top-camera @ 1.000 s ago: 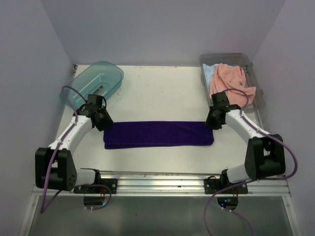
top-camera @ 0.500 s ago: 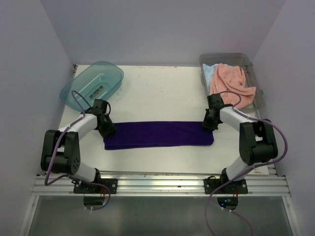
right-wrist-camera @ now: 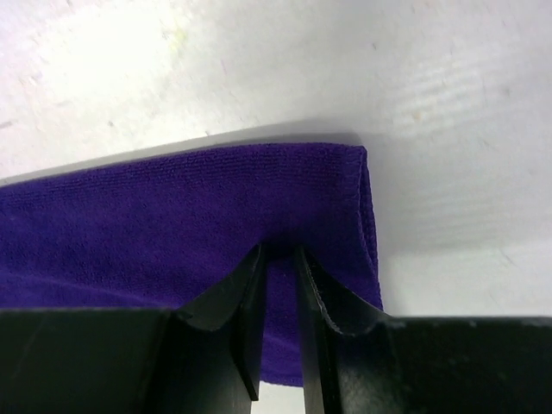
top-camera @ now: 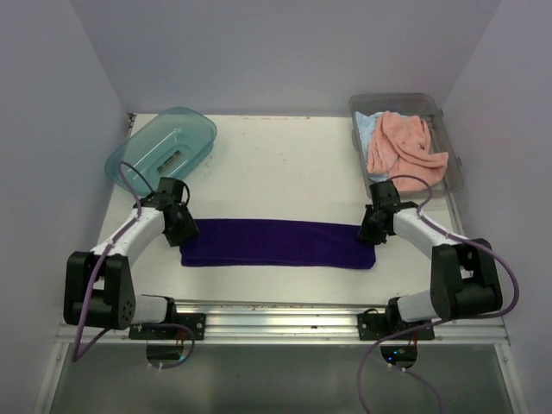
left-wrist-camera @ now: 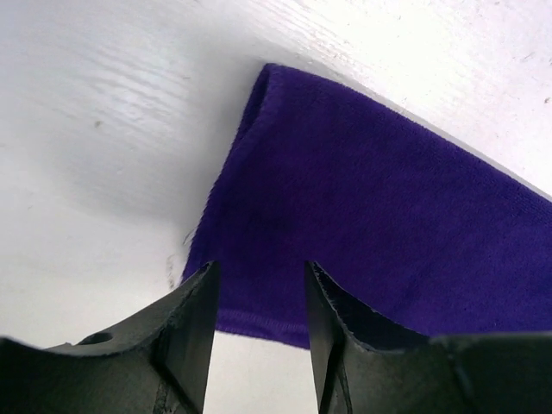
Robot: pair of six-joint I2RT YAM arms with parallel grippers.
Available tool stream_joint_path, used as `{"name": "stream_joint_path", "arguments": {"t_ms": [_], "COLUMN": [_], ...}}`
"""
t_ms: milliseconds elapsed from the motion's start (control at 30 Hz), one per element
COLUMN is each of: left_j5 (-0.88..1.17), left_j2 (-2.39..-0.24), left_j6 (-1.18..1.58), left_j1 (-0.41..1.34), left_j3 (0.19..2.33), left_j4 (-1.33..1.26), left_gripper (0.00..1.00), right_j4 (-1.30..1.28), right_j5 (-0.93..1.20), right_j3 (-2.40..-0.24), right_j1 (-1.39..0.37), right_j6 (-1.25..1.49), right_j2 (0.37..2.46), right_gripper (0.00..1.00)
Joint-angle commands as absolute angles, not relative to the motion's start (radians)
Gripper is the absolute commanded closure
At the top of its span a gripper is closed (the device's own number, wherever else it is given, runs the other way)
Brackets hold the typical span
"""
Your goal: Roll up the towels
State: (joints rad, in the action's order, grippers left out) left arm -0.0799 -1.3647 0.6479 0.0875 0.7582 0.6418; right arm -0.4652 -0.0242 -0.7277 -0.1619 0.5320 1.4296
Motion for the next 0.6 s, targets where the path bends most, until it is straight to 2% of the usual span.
{"name": "stream_joint_path", "arguments": {"t_ms": [0, 133, 433, 567], "left_j5": [-0.161, -0.202, -0.129, -0.155], "left_j2": [-1.289, -1.24, -1.281, -1.276], "left_j6": [0.649, 0.69, 0.71, 0.77], "left_j1": [0.087, 0.078, 0.075, 0.075], "left_j3": [0.819, 0.808, 0.733, 0.704], "left_j4": [0.745, 0.807, 0.746, 0.744], "left_gripper": [0.52, 0.53, 0.58, 0.64], "right_j4": [-0.574, -0.603, -0.612, -0.612], "right_j5": [-0.049, -0.072, -0.087, -0.08], "right_j3": [-0.736, -0.758, -0.758, -0.756], "right_j1": [-0.16, -0.16, -0.16, -0.16], "right_j6": [0.534, 0.526, 0.525, 0.528], "right_j2": [1.35, 1.316, 1.312, 1.299], "right_gripper": [0.75, 0.75, 0.71, 0.71]}}
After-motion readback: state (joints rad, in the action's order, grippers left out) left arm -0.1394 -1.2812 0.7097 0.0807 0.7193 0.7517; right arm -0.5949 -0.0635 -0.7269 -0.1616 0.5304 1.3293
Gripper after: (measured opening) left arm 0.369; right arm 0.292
